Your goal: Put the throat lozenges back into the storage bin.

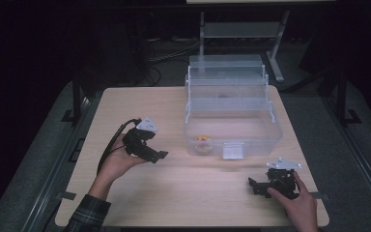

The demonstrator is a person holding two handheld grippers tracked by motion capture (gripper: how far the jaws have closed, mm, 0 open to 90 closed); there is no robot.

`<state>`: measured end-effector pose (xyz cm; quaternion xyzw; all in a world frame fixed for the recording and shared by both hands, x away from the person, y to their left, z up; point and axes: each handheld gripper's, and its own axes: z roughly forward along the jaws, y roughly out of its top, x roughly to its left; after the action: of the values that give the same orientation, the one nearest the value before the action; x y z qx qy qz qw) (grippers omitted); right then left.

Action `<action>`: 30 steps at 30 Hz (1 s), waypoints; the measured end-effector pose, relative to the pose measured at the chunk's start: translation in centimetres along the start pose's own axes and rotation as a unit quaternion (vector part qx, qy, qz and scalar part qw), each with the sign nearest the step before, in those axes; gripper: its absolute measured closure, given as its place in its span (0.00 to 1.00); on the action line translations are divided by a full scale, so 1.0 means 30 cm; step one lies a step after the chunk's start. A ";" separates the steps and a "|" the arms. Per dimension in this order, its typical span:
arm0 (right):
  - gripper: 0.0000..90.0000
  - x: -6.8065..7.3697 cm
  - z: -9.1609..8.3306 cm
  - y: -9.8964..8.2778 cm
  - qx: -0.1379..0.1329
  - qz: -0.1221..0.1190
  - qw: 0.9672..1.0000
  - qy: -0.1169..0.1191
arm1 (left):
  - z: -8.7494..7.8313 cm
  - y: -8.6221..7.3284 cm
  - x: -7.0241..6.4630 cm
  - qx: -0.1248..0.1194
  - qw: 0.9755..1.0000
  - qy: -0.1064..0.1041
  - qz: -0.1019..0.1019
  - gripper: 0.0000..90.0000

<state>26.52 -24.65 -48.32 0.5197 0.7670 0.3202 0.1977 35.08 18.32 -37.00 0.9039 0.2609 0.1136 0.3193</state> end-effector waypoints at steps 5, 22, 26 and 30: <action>0.00 0.001 0.000 0.000 0.000 0.002 1.000 0.000 | -0.010 -0.055 -0.019 0.000 1.000 0.006 -0.005 0.14; 0.00 0.000 0.000 0.000 0.000 0.001 1.000 0.000 | -0.003 -0.263 -0.065 0.007 0.999 0.035 -0.037 0.14; 0.00 0.000 0.000 0.000 0.000 0.001 1.000 0.000 | 0.001 -0.306 -0.074 0.012 0.998 0.037 -0.042 0.14; 0.00 0.000 0.000 0.000 0.000 0.001 1.000 0.000 | 0.000 -0.336 -0.081 0.016 0.998 0.038 -0.047 0.14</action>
<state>26.52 -24.64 -48.33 0.5203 0.7667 0.3201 0.1975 29.02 23.65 -43.51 0.8907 0.3171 0.1288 0.2992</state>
